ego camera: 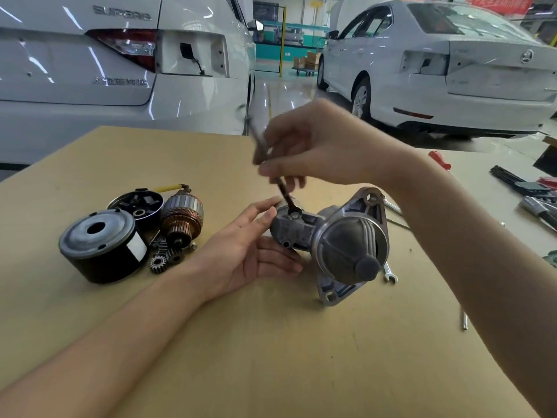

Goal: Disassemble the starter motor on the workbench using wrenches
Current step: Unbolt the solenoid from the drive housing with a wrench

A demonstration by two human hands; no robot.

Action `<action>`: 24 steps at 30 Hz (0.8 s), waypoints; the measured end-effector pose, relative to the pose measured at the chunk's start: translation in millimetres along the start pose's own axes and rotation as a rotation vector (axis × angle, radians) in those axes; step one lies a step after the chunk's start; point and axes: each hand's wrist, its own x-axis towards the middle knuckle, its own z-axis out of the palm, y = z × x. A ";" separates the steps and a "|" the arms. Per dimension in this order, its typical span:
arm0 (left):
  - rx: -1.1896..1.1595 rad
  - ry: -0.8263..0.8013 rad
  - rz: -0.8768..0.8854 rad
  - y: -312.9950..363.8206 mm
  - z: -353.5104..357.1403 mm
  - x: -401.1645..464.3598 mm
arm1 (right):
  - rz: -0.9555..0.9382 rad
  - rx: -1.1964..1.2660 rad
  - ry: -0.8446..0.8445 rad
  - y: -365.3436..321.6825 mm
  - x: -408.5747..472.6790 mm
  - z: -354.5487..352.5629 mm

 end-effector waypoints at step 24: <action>0.006 -0.007 -0.001 -0.7 -0.8 -1.1 | 0.235 0.701 0.390 49.8 -47.8 -8.4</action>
